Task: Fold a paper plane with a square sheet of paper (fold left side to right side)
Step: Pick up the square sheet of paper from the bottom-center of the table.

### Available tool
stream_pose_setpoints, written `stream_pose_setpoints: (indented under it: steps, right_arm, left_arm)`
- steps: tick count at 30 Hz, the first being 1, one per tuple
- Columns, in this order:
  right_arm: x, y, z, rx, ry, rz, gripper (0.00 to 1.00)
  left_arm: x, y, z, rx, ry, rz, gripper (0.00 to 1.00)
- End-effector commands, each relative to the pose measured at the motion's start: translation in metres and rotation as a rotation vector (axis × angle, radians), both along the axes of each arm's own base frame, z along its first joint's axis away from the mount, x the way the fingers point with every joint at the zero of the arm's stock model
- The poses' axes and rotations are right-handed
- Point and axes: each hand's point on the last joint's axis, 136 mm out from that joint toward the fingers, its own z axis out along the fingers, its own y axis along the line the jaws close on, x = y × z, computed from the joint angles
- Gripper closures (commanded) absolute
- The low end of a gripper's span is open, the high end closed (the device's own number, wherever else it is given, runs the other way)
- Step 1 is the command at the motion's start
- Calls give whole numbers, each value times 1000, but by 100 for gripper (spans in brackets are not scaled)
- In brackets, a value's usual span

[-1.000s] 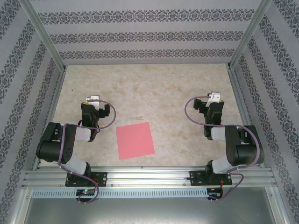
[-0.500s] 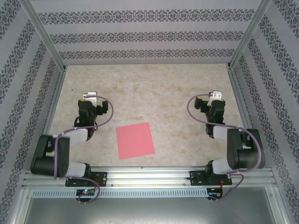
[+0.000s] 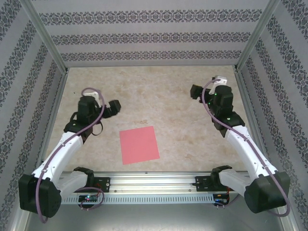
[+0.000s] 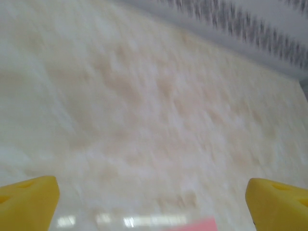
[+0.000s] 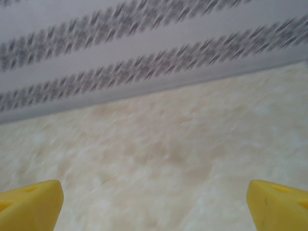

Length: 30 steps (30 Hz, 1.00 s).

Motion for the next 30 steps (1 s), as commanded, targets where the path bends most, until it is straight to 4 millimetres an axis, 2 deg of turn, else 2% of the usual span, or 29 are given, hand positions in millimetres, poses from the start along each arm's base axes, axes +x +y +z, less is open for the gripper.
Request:
stream_pose_setpoints:
  steps: [1,3,5,10,14,22,25,30]
  right_arm:
    - [-33,43,-49,2,238,92,2]
    - [-44,71,-65,-28,295,148,2]
    - [-56,96,-81,-59,344,198,2]
    - [-74,140,-120,-100,421,255,3]
    - [-80,164,-143,-116,471,288,9]
    - [-85,206,-181,-126,576,344,13]
    - [-87,220,-194,-134,616,350,15]
    - [-88,235,-215,-143,680,335,15]
  left_arm:
    - [-55,-49,-53,-56,323,-135,0]
    - [-68,-70,-61,-23,365,-190,2]
    - [-76,-82,-67,-12,388,-209,4]
    - [-94,-87,-86,24,443,-197,14]
    - [-115,-90,-100,42,504,-224,19]
    - [-152,-81,-125,45,585,-222,32]
    - [-160,-81,-130,28,602,-225,36]
    - [-164,-78,-138,39,614,-228,38]
